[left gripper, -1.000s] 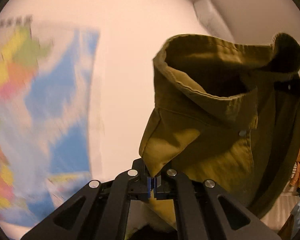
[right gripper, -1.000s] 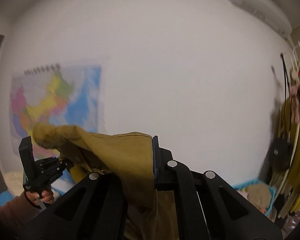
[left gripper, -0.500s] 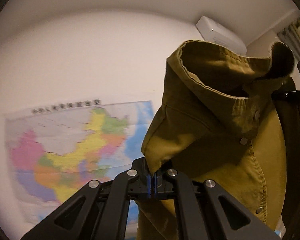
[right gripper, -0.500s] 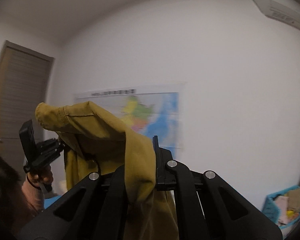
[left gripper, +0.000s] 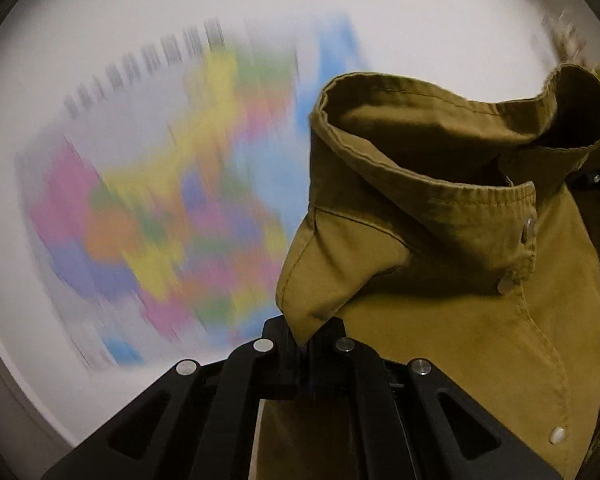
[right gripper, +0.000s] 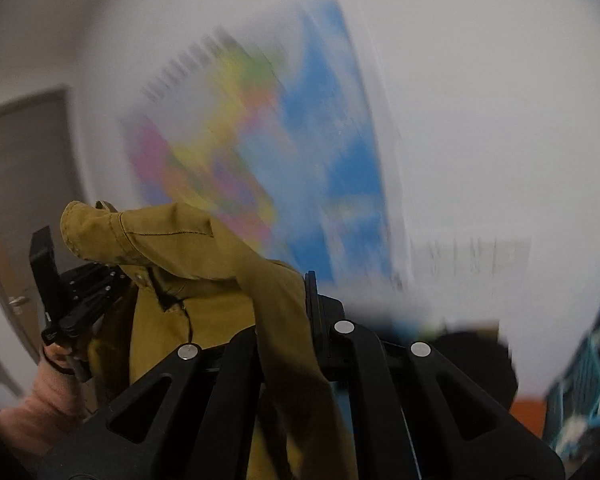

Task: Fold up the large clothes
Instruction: 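Lift the olive-brown shirt up off the bed with both tools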

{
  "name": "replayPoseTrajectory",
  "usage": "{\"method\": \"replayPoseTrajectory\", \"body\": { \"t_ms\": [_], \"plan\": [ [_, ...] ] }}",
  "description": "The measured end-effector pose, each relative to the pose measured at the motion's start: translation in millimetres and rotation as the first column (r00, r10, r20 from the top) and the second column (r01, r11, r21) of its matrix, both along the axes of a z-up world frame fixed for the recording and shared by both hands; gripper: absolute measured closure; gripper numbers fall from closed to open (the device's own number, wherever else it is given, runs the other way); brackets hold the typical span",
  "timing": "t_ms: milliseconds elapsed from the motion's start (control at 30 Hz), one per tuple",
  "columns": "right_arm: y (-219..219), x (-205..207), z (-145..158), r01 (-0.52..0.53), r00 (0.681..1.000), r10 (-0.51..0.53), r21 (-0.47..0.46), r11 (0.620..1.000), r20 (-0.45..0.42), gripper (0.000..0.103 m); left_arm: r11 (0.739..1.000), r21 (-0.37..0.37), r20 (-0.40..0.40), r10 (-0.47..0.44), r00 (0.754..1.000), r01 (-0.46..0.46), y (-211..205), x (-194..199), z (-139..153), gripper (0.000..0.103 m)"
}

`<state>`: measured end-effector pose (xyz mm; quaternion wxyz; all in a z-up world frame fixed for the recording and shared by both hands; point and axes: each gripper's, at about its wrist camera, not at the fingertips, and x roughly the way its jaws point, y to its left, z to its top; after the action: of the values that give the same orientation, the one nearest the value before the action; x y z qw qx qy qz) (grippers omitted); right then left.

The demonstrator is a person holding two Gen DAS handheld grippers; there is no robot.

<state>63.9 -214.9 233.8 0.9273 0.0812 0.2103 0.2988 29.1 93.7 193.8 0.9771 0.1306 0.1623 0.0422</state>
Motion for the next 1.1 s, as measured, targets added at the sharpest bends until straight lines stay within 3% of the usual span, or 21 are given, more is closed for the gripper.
{"method": "replayPoseTrajectory", "body": {
  "t_ms": [100, 200, 300, 400, 467, 567, 667, 700, 733, 767, 800, 833, 900, 933, 1000, 1033, 1100],
  "plan": [
    [26, 81, -80, 0.048, 0.977, -0.068, -0.105, 0.993, -0.200, 0.101, 0.998, -0.053, -0.190, 0.030, 0.981, -0.040, 15, 80, -78, 0.102],
    [35, 137, -153, 0.056, 0.923, -0.104, -0.140, 0.989, -0.371, 0.101, 0.996, -0.045, -0.367, 0.050, 0.929, -0.072, 20, 144, -161, 0.102],
    [41, 175, -203, 0.074, 0.876, -0.167, -0.217, 0.973, -0.453, 0.101, 0.995, -0.046, -0.447, 0.056, 0.893, -0.085, 21, 181, -203, 0.102],
    [37, 199, -216, 0.083, 0.845, -0.170, -0.189, 0.978, -0.506, 0.101, 0.992, -0.094, -0.463, 0.036, 0.886, -0.089, 26, 202, -201, 0.102],
    [32, 204, -214, 0.099, 0.842, -0.173, -0.169, 0.981, -0.511, 0.101, 0.990, -0.101, -0.462, 0.037, 0.886, -0.094, 33, 216, -197, 0.102],
    [29, 221, -216, 0.132, 0.841, -0.201, -0.169, 0.977, -0.502, 0.101, 0.993, -0.091, -0.468, 0.026, 0.883, -0.077, 30, 231, -220, 0.102],
    [29, 240, -237, 0.134, 0.804, -0.226, -0.202, 0.970, -0.550, 0.098, 0.990, -0.098, -0.532, 0.031, 0.846, -0.099, 35, 241, -246, 0.098],
    [30, 243, -244, 0.133, 0.791, -0.237, -0.220, 0.966, -0.564, 0.092, 0.990, -0.102, -0.545, 0.029, 0.838, -0.100, 37, 246, -251, 0.092],
    [33, 247, -254, 0.129, 0.776, -0.249, -0.241, 0.962, -0.579, 0.088, 0.990, -0.099, -0.560, 0.031, 0.828, -0.104, 39, 247, -259, 0.076],
    [33, 248, -260, 0.140, 0.773, -0.264, -0.251, 0.958, -0.577, 0.075, 0.990, -0.082, -0.558, 0.047, 0.828, -0.112, 41, 243, -263, 0.067],
    [28, 246, -262, 0.163, 0.768, -0.276, -0.241, 0.957, -0.578, 0.051, 0.993, -0.061, -0.544, 0.053, 0.838, -0.102, 42, 236, -263, 0.048],
    [24, 245, -262, 0.176, 0.768, -0.276, -0.223, 0.959, -0.579, 0.043, 0.995, -0.057, -0.528, 0.042, 0.848, -0.085, 44, 227, -263, 0.041],
    [12, 233, -255, 0.192, 0.777, -0.256, -0.171, 0.966, -0.575, 0.040, 0.996, -0.082, -0.502, -0.007, 0.865, -0.040, 48, 202, -253, 0.040],
    [5, 227, -251, 0.180, 0.785, -0.231, -0.145, 0.973, -0.575, 0.039, 0.994, -0.105, -0.494, -0.046, 0.868, -0.007, 50, 186, -245, 0.034],
    [-11, 202, -236, 0.155, 0.818, -0.187, -0.106, 0.982, -0.544, 0.031, 0.991, -0.126, -0.472, -0.100, 0.876, 0.045, 56, 152, -235, 0.030],
    [-16, 192, -230, 0.143, 0.832, -0.177, -0.105, 0.984, -0.526, 0.028, 0.988, -0.138, -0.469, -0.128, 0.874, 0.070, 43, 132, -219, 0.026],
    [-27, 159, -223, 0.116, 0.858, -0.160, -0.118, 0.986, -0.488, 0.014, 0.980, -0.161, -0.491, -0.179, 0.853, 0.113, 36, 97, -220, 0.021]
  ]
}}
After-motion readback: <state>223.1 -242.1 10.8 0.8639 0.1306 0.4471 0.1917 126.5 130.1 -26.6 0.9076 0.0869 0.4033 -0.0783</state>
